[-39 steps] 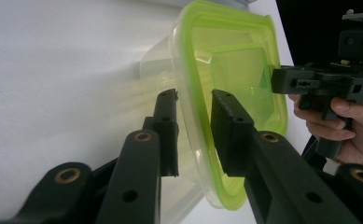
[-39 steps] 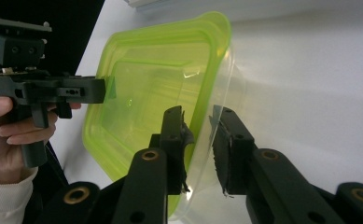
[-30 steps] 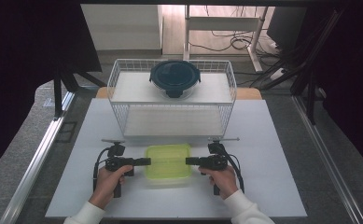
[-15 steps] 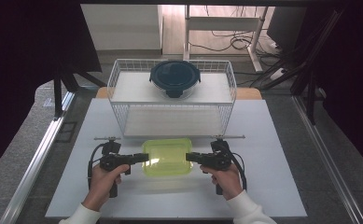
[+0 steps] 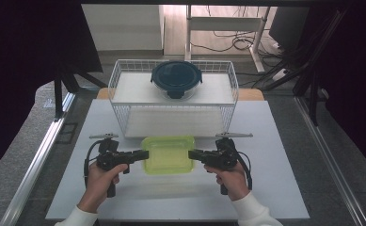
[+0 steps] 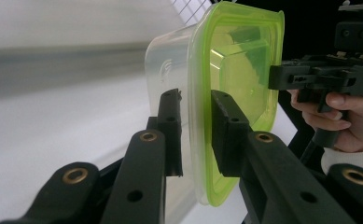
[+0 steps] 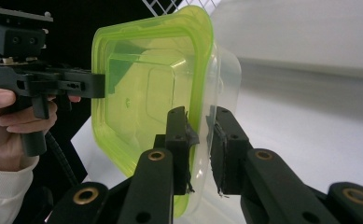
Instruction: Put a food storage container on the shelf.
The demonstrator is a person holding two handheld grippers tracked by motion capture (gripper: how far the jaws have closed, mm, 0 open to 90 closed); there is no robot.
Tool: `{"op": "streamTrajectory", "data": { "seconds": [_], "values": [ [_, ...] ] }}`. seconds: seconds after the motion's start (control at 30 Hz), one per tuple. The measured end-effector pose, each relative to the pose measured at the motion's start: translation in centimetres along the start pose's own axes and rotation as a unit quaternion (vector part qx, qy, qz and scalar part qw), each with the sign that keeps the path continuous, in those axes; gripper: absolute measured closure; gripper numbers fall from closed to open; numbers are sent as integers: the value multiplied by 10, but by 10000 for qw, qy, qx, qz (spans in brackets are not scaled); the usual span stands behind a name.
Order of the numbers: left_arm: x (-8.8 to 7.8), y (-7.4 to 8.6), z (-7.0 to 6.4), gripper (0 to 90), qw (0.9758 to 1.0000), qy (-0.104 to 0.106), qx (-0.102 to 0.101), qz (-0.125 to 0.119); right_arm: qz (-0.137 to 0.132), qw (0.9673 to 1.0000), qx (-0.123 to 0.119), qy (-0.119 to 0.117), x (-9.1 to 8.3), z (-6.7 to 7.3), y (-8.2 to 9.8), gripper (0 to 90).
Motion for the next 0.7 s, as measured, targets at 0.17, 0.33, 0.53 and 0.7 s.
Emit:
{"op": "streamTrajectory", "data": {
  "seconds": [0.17, 0.33, 0.53, 0.7],
  "values": [
    [-1, -8, 0, 757, 10000, -47, 52, -33, -65, 9999, -114, 8, -3, 6, -7, 775],
    [-1, -12, 1, 761, 10000, -45, 24, -85, -77, 9998, -200, 52, -4, 7, -13, 775],
    [-7, -23, -3, 763, 9998, -39, 100, -155, -126, 9994, -323, 50, -8, 15, -22, 775],
    [-14, -36, -9, 764, 9995, -26, 219, -209, -193, 9989, -429, 14, -15, 24, -31, 775]
  ]
}}
Point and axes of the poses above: each handheld gripper's, and its own axes: x roughly forward along the jaws, y roughly out of its underside, z roughly to its left, the point moved 6 cm from there along x, roughly forward along the jaws, and after that the axes turned 11 degrees about x, right-handed, at the moved point
